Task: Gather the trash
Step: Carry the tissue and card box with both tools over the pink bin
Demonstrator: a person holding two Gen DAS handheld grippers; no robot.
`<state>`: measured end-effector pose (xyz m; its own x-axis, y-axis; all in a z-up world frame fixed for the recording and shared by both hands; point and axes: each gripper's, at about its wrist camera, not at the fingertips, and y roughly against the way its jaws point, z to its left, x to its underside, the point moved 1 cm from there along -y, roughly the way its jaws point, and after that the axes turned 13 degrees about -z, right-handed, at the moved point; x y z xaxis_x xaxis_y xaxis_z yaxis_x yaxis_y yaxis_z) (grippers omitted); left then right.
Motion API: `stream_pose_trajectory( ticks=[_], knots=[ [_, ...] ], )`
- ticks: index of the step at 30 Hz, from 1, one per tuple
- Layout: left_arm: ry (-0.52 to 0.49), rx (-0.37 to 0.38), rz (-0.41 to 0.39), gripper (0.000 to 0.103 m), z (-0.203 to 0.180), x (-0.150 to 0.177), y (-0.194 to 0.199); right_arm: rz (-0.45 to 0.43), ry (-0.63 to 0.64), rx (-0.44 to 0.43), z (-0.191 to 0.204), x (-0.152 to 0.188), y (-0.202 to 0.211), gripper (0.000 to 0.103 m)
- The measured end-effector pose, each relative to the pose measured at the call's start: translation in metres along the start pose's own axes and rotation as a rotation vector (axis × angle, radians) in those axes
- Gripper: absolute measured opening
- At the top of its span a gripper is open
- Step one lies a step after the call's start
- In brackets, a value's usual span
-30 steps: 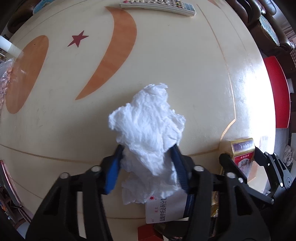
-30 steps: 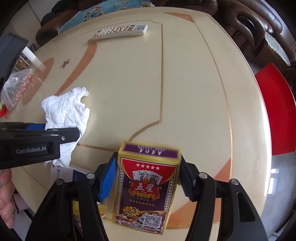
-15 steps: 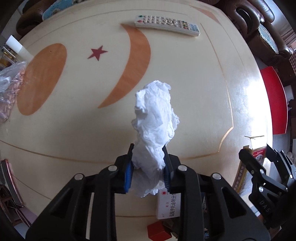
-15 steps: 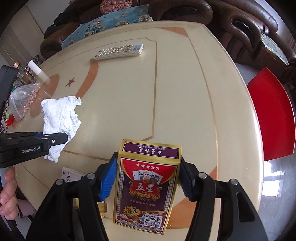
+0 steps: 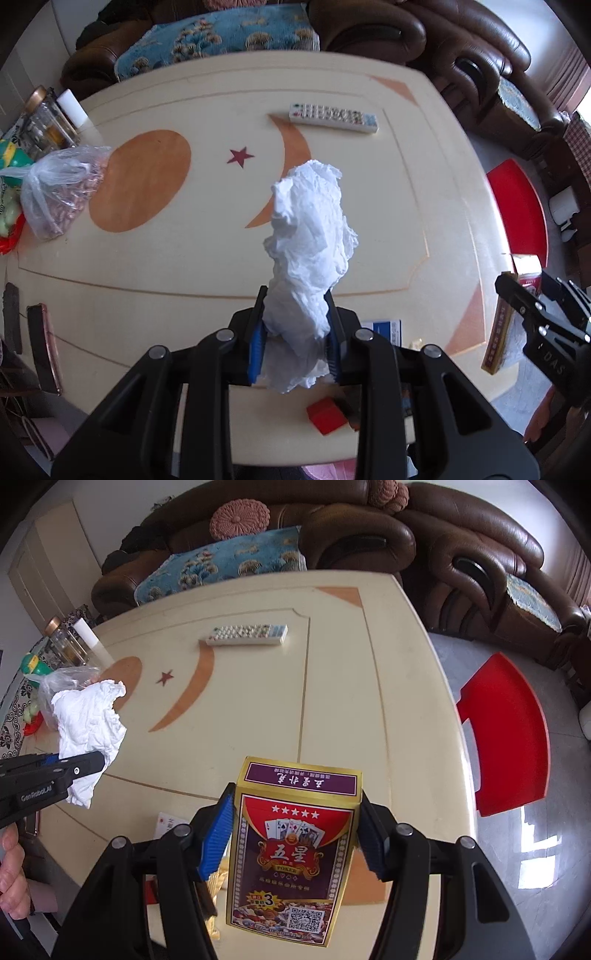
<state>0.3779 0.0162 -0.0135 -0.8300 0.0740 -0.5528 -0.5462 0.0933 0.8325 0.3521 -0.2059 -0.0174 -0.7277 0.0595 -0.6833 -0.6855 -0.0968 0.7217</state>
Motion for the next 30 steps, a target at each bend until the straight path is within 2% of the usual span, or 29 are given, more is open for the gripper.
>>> stream_pose_trajectory(
  ticks=[2, 5, 15, 30],
  knots=[
    [-0.003, 0.001, -0.037, 0.027, -0.001, 0.007, 0.019, -0.028, 0.007, -0.008, 0.002, -0.002, 0.022, 0.059],
    [-0.007, 0.044, -0.075, 0.027, -0.004, 0.017, 0.052, -0.066, 0.019, -0.016, 0.005, -0.003, 0.052, 0.059],
    [-0.064, 0.063, -0.193, 0.027, -0.021, 0.058, 0.135, -0.173, 0.071, -0.044, 0.022, 0.011, 0.151, 0.059],
    [-0.155, 0.121, -0.255, 0.027, -0.050, 0.129, 0.191, -0.235, 0.131, -0.112, 0.043, 0.077, 0.235, 0.059]
  ],
)
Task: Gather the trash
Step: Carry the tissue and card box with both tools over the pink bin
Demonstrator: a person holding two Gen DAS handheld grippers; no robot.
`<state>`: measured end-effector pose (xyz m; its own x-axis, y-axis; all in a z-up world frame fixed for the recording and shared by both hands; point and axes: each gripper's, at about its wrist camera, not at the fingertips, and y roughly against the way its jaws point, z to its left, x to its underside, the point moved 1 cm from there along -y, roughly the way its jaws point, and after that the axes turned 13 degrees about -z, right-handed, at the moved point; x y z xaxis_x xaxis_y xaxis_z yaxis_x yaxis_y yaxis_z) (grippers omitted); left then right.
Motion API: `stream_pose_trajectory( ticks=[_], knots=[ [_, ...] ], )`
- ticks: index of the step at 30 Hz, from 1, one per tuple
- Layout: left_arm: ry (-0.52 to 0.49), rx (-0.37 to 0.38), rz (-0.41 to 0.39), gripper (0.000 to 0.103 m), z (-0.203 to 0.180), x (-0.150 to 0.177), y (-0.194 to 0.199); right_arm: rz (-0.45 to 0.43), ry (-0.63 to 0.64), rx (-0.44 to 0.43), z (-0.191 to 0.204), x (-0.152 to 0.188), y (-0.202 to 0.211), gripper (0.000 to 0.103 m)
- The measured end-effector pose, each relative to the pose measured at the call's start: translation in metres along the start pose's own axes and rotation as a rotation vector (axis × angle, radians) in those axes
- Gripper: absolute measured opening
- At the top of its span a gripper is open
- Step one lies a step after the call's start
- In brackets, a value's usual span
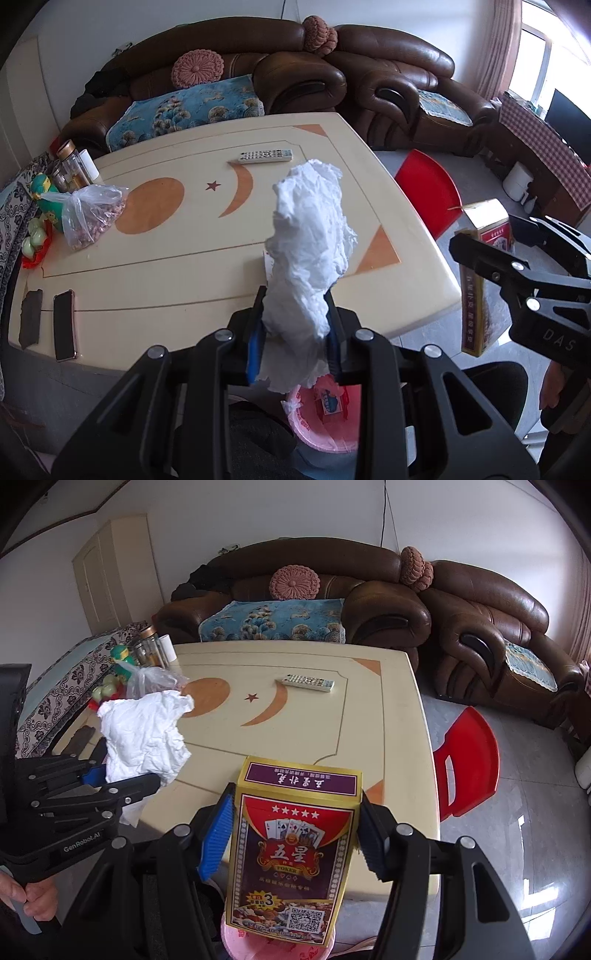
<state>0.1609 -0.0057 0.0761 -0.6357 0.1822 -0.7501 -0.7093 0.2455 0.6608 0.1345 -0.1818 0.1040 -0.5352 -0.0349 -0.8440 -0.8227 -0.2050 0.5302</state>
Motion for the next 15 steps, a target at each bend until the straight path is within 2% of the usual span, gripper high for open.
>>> stream_pose_trajectory(
  ticks=[7, 15],
  knots=[
    [-0.020, 0.036, 0.033, 0.027, -0.009, 0.034, -0.005, 0.007, 0.016, 0.015, 0.004, 0.028, 0.014, 0.059],
    [-0.027, 0.090, 0.077, 0.027, -0.017, 0.076, -0.019, 0.053, 0.002, 0.010, 0.005, 0.067, 0.012, 0.059]
  ],
)
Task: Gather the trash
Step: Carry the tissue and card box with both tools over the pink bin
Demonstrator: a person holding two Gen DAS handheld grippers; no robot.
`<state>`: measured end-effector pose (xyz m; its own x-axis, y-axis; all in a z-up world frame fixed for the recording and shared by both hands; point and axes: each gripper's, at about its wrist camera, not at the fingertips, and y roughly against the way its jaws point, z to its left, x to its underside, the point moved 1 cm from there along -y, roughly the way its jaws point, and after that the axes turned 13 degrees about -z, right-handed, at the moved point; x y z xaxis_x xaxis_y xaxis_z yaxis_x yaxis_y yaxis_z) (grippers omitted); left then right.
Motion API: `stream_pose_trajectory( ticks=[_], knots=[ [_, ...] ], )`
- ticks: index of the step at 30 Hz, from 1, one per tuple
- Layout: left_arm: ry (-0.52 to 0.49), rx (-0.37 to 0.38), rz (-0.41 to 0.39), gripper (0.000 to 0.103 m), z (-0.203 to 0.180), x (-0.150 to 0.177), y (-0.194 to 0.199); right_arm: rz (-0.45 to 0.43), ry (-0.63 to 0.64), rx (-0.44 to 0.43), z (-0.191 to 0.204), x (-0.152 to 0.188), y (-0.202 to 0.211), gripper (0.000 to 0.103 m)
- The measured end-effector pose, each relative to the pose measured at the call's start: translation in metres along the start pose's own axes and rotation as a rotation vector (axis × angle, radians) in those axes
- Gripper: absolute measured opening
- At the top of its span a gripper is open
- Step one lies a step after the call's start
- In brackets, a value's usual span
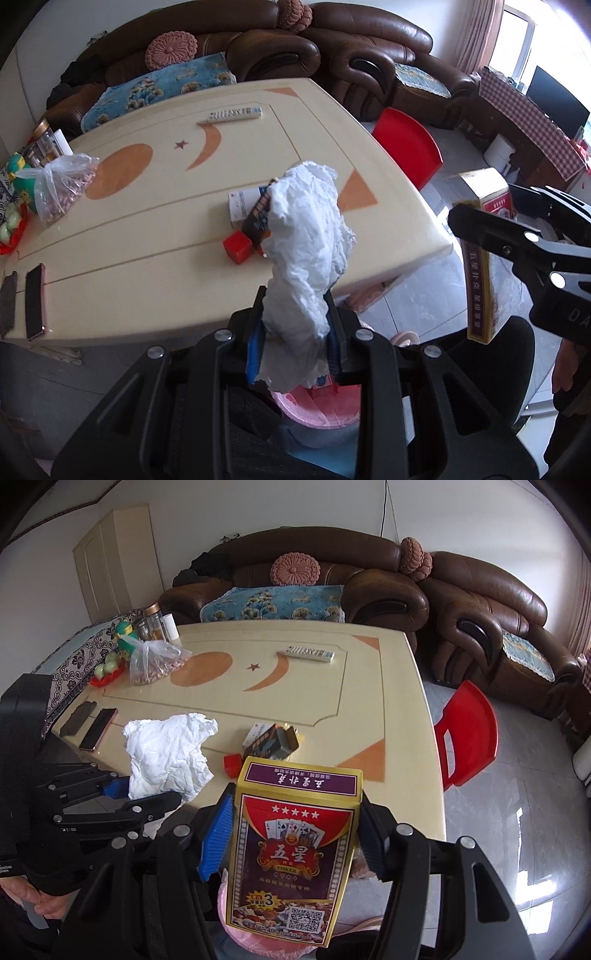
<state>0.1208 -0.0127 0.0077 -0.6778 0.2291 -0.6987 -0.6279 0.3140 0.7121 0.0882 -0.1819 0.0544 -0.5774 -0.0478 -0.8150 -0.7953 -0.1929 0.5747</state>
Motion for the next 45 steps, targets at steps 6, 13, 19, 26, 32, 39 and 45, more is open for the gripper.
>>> stream_pose_trajectory(
  ticks=[6, 13, 19, 26, 32, 39, 45],
  knots=[
    [-0.017, 0.017, 0.040, 0.027, -0.004, 0.029, -0.013, 0.048, -0.019, -0.011, 0.000, 0.032, -0.009, 0.059],
    [-0.014, 0.016, 0.083, 0.027, -0.007, 0.064, -0.028, 0.129, -0.039, -0.007, -0.005, 0.076, -0.030, 0.059],
    [-0.006, 0.049, 0.170, 0.027, -0.016, 0.099, -0.058, 0.203, -0.057, -0.016, -0.006, 0.112, -0.057, 0.059],
    [-0.008, 0.051, 0.275, 0.027, -0.022, 0.128, -0.098, 0.287, -0.082, -0.028, -0.010, 0.149, -0.091, 0.059],
    [-0.014, 0.049, 0.345, 0.027, -0.026, 0.145, -0.126, 0.367, -0.104, -0.032, -0.016, 0.181, -0.120, 0.059],
    [0.016, 0.058, 0.455, 0.027, -0.021, 0.166, -0.167, 0.463, -0.130, -0.032, -0.024, 0.220, -0.156, 0.059],
    [0.065, 0.077, 0.559, 0.027, -0.018, 0.193, -0.199, 0.559, -0.161, -0.039, -0.028, 0.254, -0.186, 0.059]
  ],
)
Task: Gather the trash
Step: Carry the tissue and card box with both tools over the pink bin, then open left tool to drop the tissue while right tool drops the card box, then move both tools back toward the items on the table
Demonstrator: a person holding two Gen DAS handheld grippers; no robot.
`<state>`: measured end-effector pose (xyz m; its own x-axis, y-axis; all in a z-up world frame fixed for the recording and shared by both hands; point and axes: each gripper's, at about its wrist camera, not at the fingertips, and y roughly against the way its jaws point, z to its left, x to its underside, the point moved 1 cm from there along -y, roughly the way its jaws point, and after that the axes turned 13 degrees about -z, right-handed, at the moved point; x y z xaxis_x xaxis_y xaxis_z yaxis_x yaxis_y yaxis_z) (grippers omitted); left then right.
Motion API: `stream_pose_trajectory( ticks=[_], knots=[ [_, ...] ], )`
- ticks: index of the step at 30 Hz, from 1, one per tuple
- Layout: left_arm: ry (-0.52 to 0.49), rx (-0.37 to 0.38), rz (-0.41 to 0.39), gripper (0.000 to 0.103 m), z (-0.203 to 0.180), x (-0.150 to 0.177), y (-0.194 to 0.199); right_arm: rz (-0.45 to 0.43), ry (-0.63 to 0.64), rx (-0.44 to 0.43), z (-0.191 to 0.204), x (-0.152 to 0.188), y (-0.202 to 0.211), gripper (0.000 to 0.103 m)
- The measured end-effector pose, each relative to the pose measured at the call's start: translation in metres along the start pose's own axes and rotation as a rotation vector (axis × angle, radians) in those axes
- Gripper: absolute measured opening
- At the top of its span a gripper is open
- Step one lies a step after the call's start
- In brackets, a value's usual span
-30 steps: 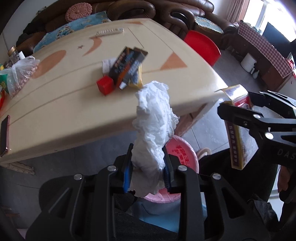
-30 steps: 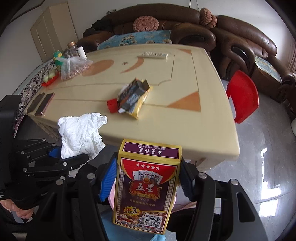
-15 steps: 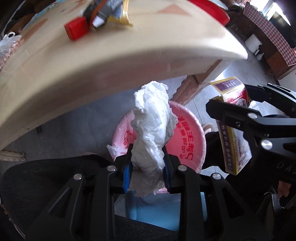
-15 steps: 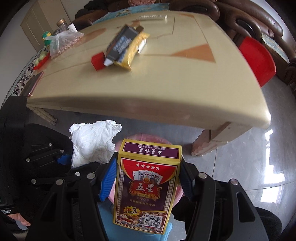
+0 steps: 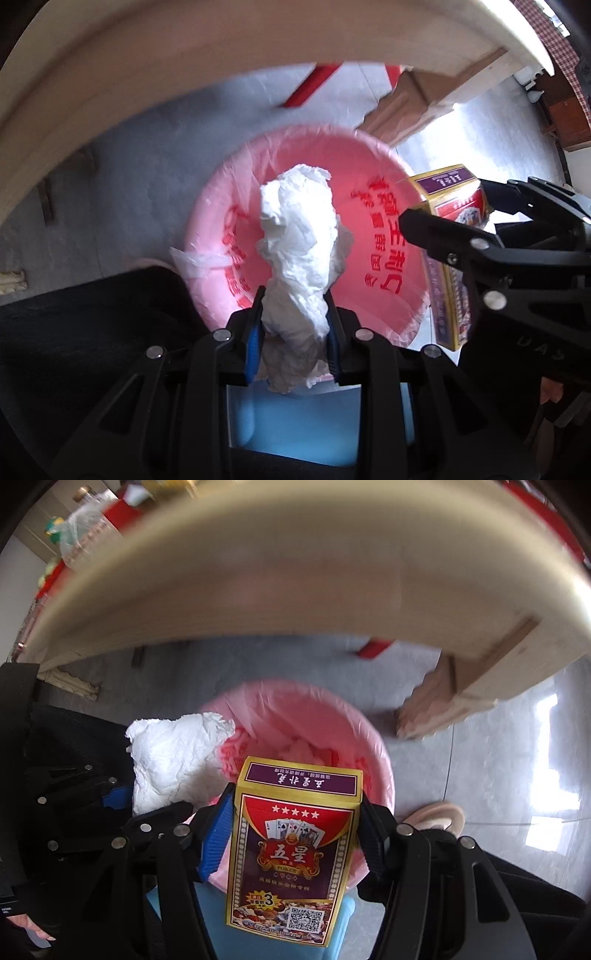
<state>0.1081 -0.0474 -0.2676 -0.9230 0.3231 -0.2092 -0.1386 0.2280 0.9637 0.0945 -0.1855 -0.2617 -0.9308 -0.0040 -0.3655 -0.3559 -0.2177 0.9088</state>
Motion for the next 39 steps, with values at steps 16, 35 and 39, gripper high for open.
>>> stream_pose_trajectory(
  ticks=[16, 35, 39],
  knots=[
    [0.048, -0.013, 0.154, 0.042, 0.010, -0.001, -0.059, 0.110, -0.011, -0.039, -0.010, 0.005, -0.052, 0.059],
    [0.103, -0.022, 0.142, 0.069, 0.017, -0.002, -0.058, 0.113, -0.084, -0.043, -0.028, 0.005, -0.055, 0.066],
    [0.098, -0.039, 0.112, 0.069, 0.018, -0.004, -0.049, 0.099, -0.092, -0.053, -0.030, 0.003, -0.048, 0.066]
  ],
)
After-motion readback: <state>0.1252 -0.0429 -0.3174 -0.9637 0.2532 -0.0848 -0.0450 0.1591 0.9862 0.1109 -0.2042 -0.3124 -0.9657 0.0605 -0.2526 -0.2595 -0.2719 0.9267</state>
